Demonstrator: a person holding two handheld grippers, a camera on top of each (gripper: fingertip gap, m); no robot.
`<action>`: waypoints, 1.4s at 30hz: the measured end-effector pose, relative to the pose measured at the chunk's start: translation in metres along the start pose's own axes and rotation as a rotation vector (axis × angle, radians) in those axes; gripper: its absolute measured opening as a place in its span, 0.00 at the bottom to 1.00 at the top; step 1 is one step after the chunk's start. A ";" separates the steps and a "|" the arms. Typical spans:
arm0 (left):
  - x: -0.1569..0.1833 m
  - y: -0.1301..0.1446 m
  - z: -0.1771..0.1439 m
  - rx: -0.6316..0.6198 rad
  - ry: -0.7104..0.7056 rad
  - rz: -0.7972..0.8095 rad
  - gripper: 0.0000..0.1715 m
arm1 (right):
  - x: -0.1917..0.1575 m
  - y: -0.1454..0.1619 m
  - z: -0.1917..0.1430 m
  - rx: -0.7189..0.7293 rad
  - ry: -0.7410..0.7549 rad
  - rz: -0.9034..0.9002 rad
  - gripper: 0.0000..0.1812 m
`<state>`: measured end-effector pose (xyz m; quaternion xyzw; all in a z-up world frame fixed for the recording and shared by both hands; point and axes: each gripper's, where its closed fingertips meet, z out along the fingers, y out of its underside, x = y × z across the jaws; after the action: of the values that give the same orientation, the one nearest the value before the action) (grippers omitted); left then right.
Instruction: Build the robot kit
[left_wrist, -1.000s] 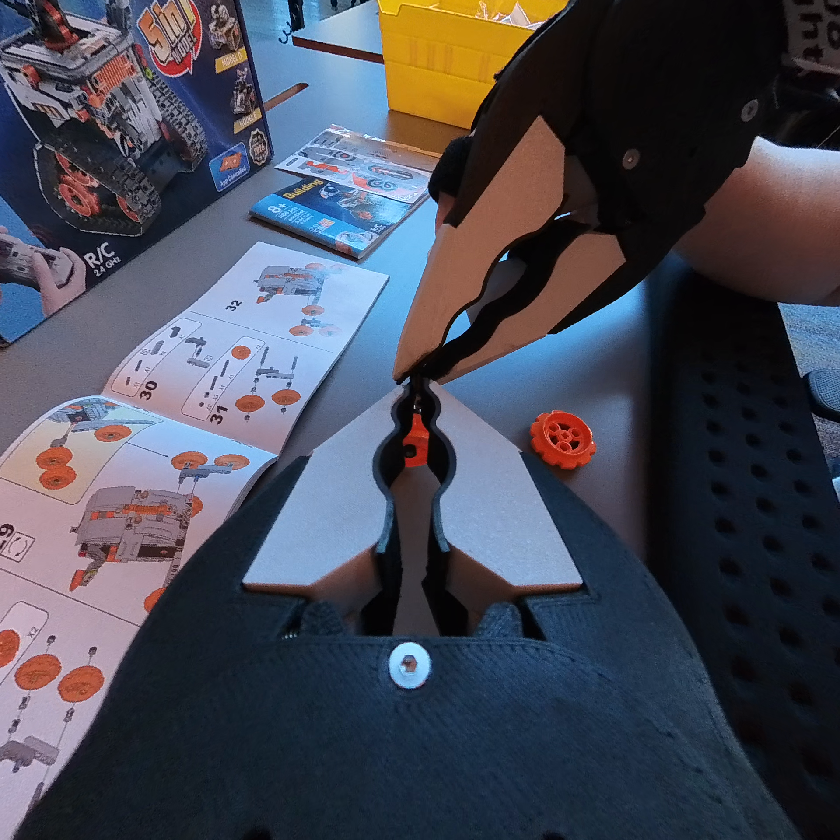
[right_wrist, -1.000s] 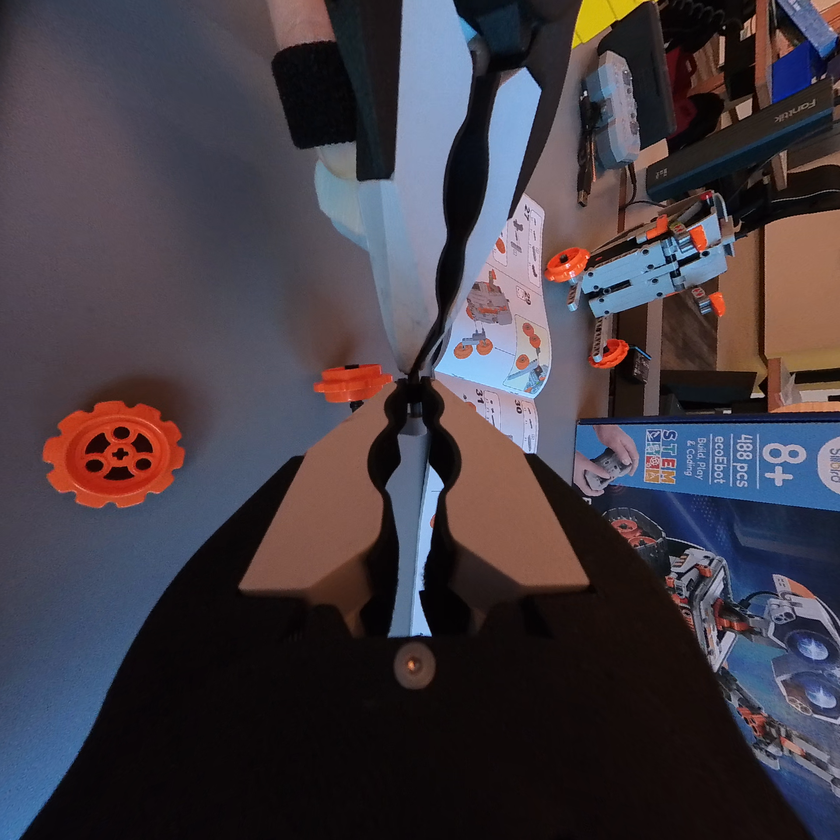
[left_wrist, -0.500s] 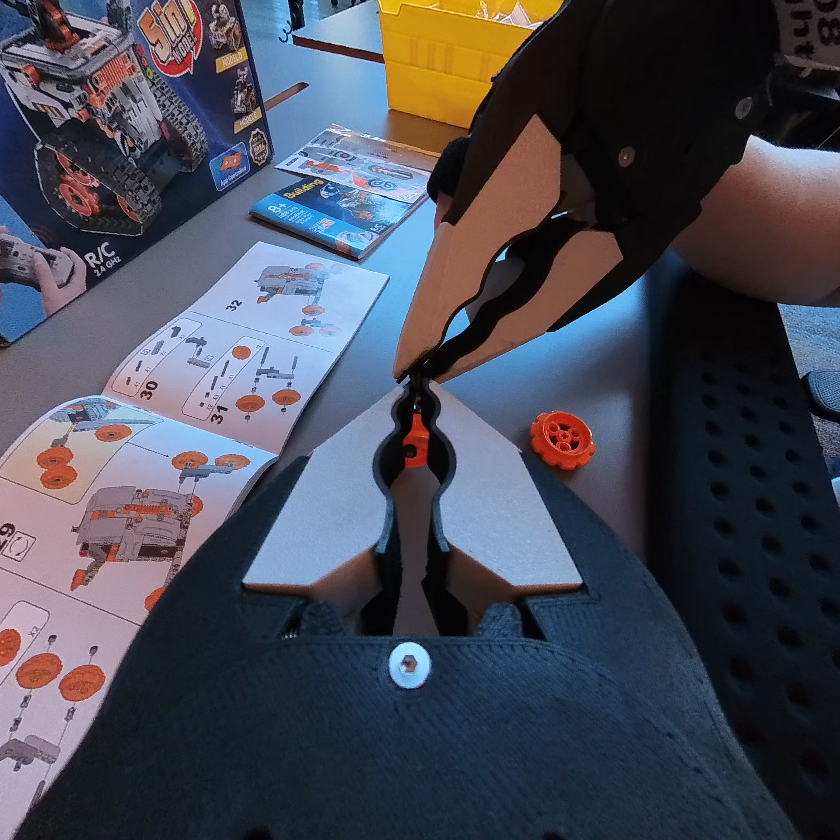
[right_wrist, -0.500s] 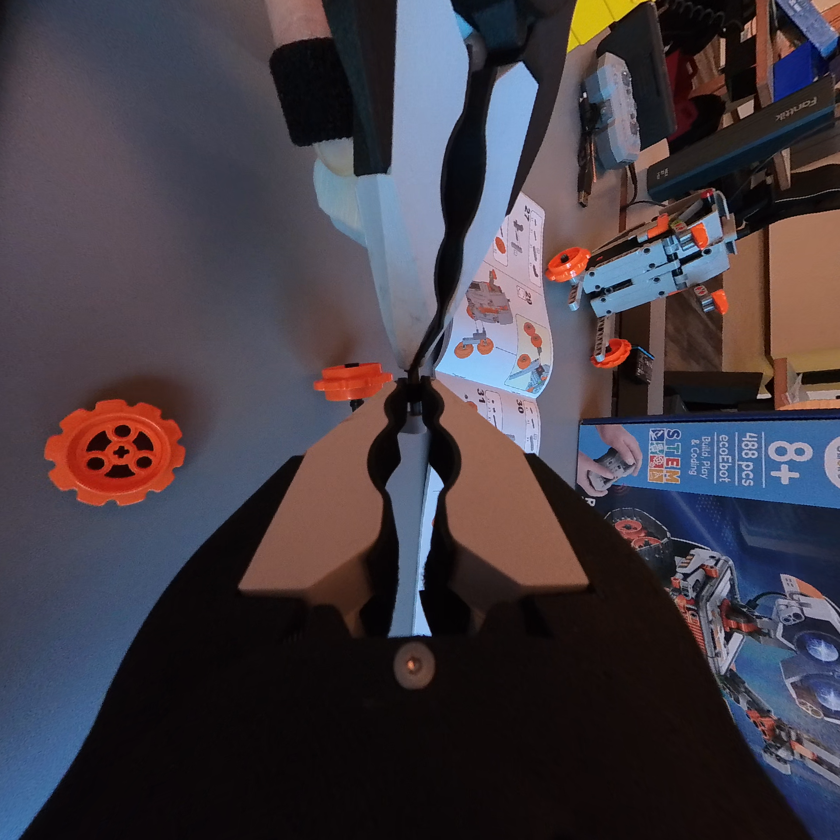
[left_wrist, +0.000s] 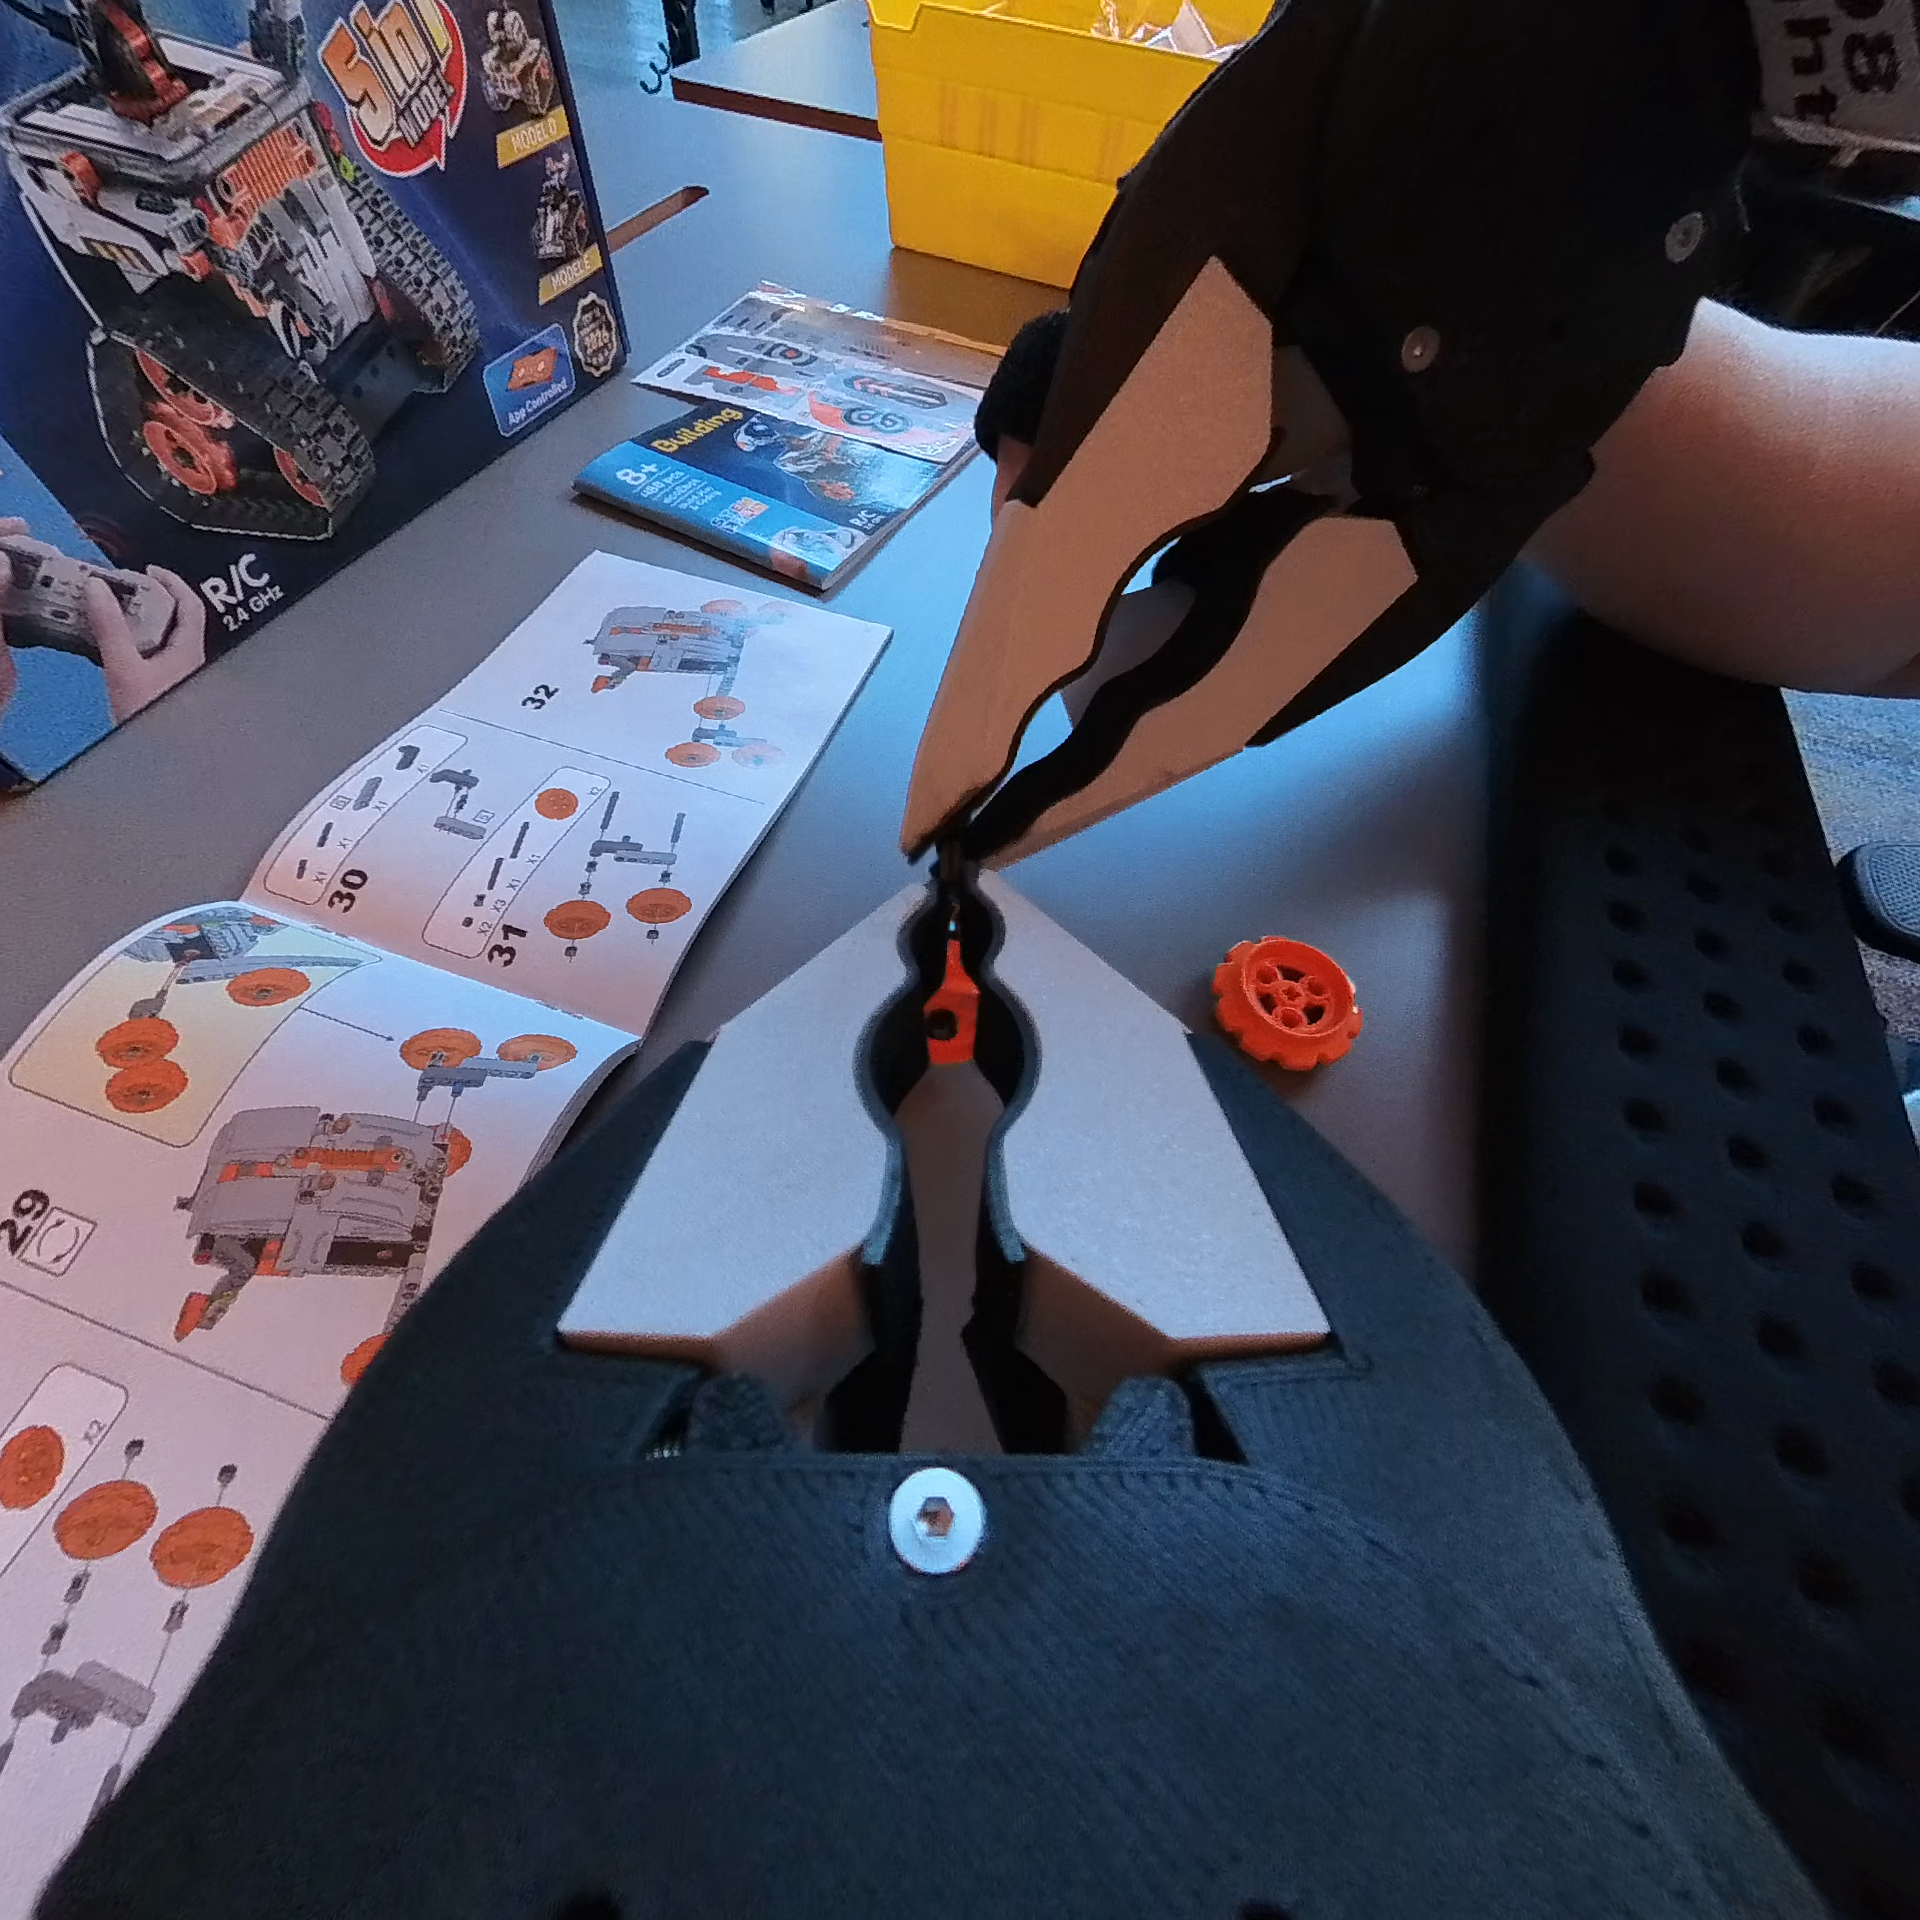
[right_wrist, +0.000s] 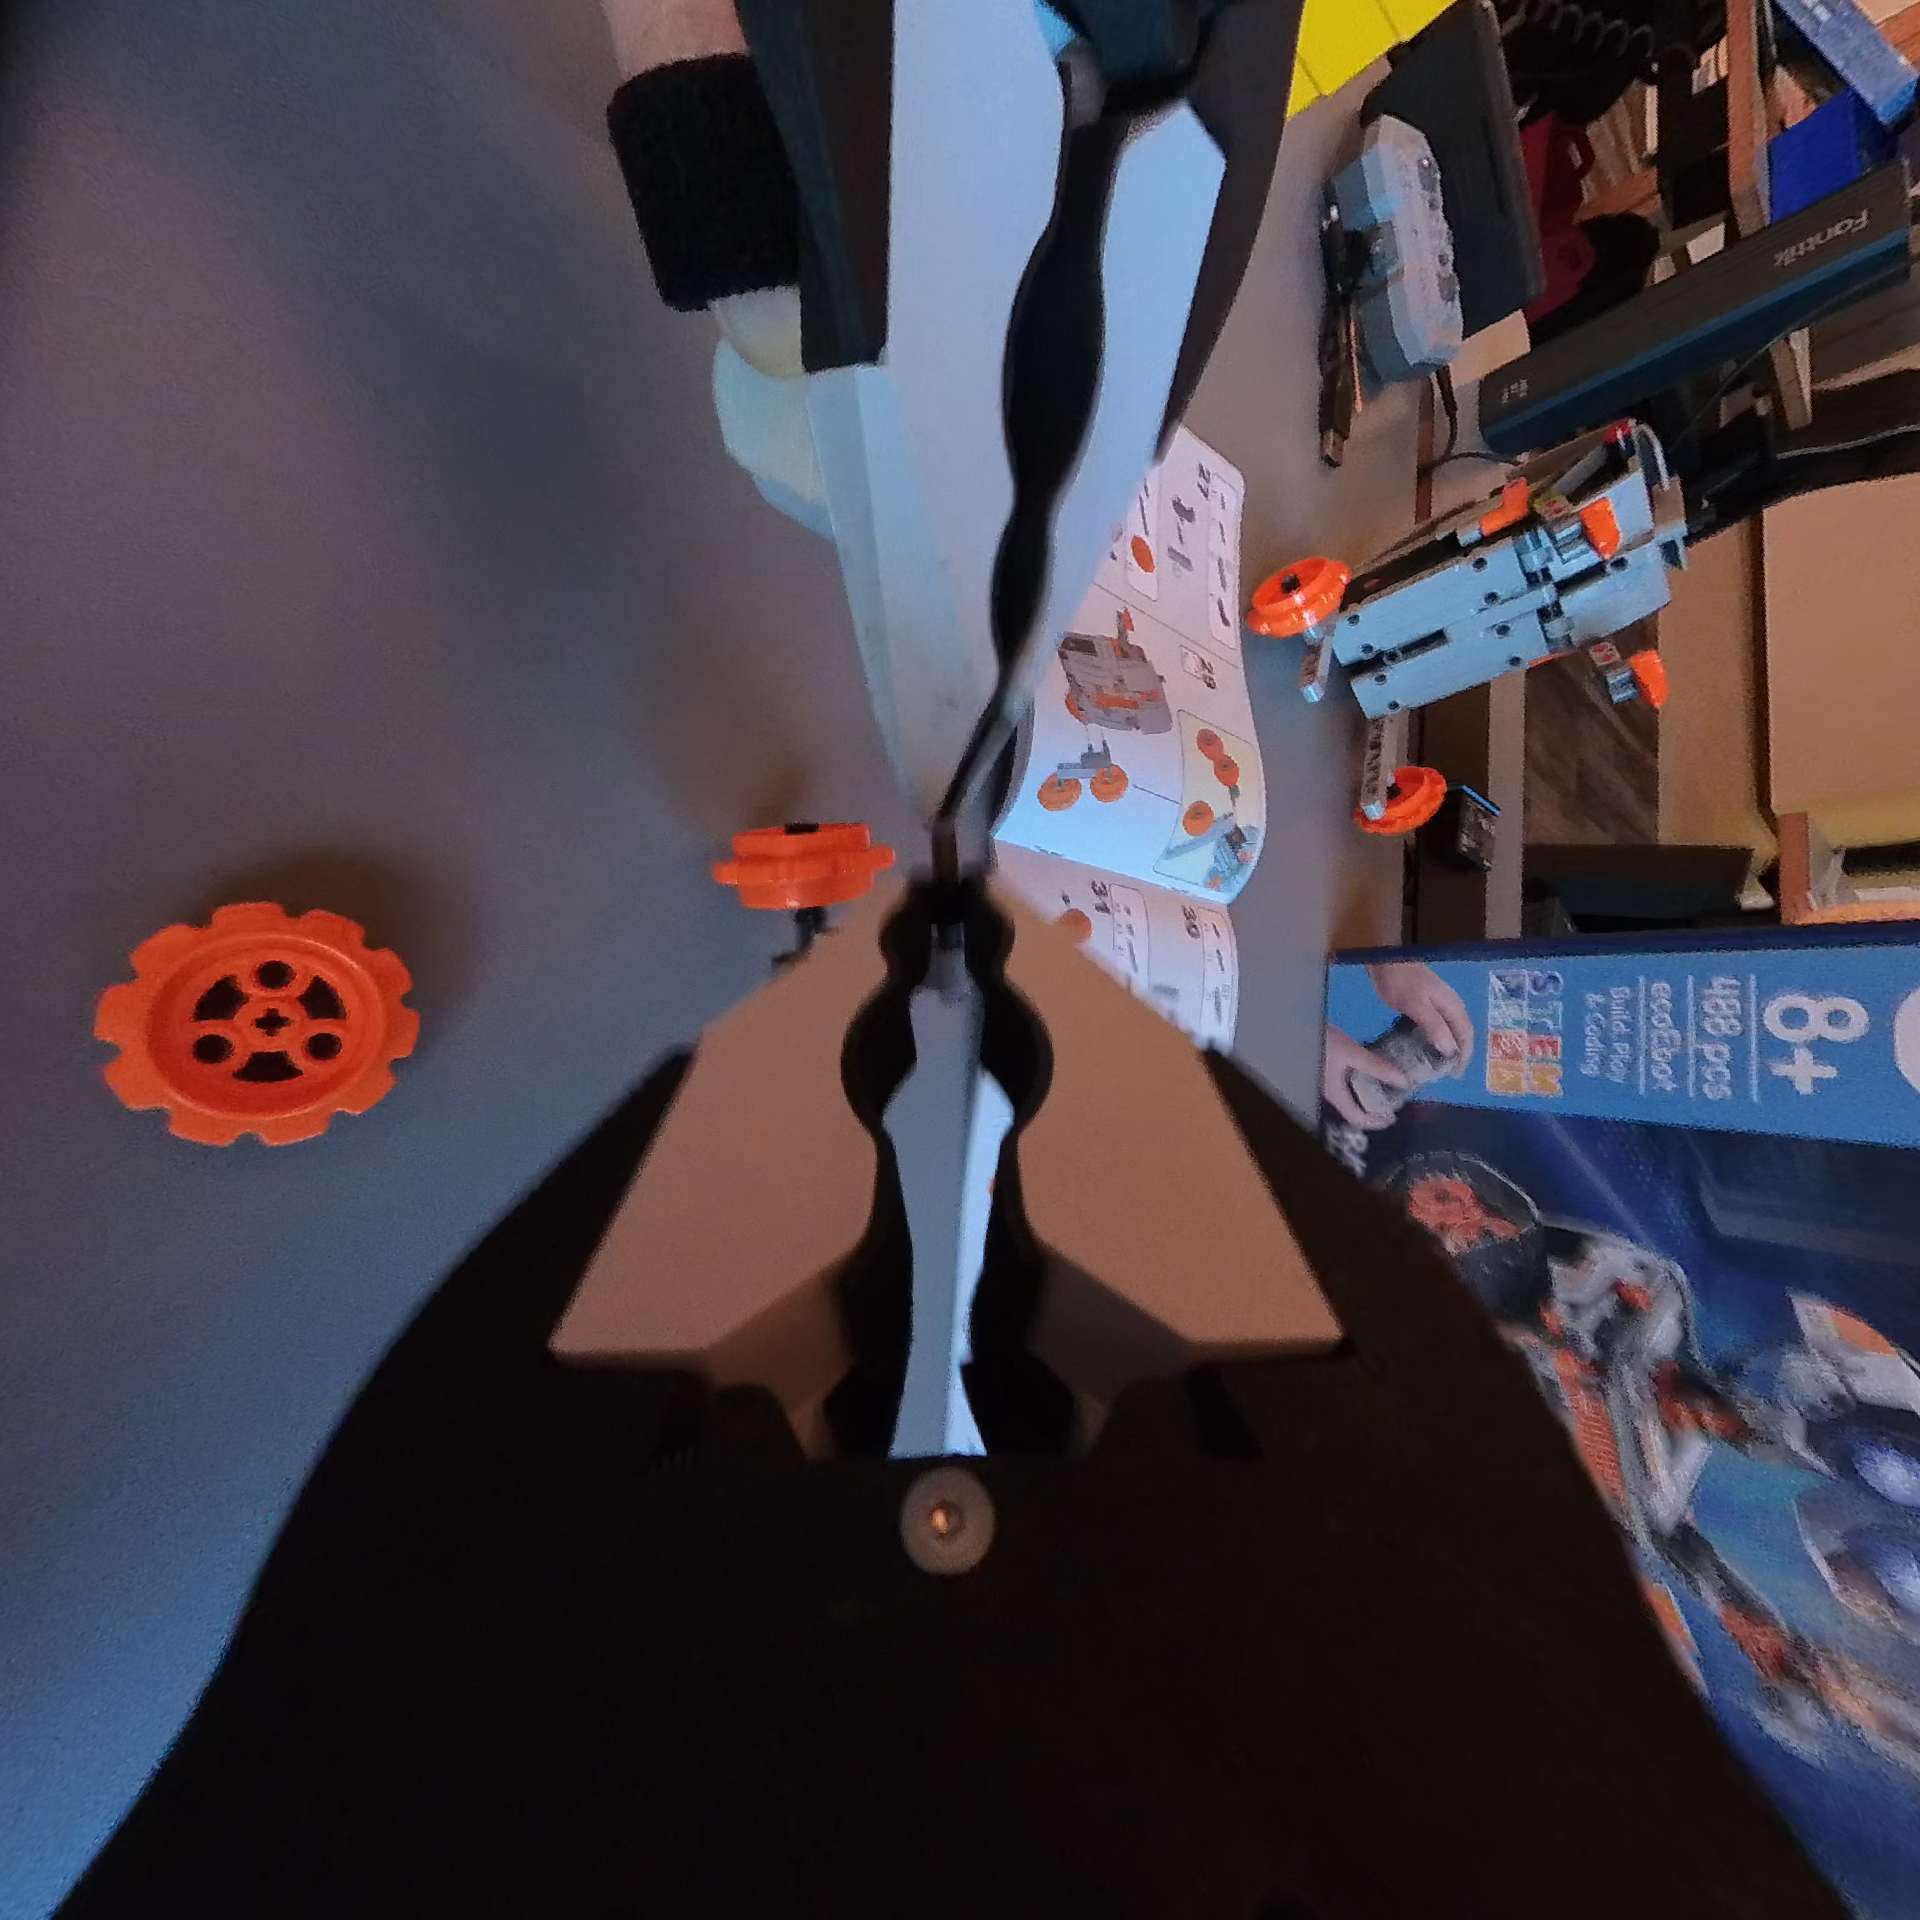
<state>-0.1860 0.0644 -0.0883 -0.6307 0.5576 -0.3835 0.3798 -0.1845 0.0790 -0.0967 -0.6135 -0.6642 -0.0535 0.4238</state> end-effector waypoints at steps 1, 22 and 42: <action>-0.009 0.003 -0.005 -0.015 -0.049 0.007 0.00 | 0.012 0.039 -0.001 -0.218 0.064 -0.030 0.03; -0.001 -0.026 0.008 0.183 -0.026 -0.134 0.11 | 0.017 0.022 -0.017 0.000 0.089 0.049 0.03; -0.007 -0.017 0.020 0.047 -0.048 -0.228 0.00 | 0.013 0.012 -0.006 0.003 0.113 0.046 0.04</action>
<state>-0.1613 0.0741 -0.0822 -0.6898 0.4640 -0.4219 0.3617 -0.1700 0.0887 -0.0900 -0.6240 -0.6249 -0.0773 0.4627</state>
